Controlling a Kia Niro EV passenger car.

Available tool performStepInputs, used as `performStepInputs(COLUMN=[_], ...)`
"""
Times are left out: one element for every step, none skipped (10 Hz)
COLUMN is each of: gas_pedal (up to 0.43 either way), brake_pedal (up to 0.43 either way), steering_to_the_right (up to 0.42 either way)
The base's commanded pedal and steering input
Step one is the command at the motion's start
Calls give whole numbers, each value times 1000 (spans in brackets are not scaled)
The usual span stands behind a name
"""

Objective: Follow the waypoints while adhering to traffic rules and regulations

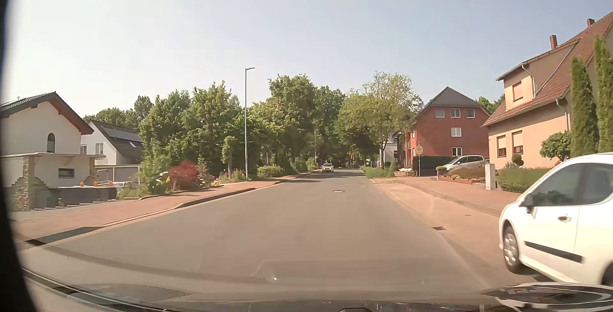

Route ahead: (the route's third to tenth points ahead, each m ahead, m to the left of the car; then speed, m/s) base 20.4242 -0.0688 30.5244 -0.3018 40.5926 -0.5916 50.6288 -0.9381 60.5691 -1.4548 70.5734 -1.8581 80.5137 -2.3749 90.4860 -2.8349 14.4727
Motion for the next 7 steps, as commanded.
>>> performStepInputs(gas_pedal=[209,209,209,209,209,209,209], brake_pedal=[0,0,0,0,0,0,0], steering_to_the_right=[25,25,24,22,18,15,10])
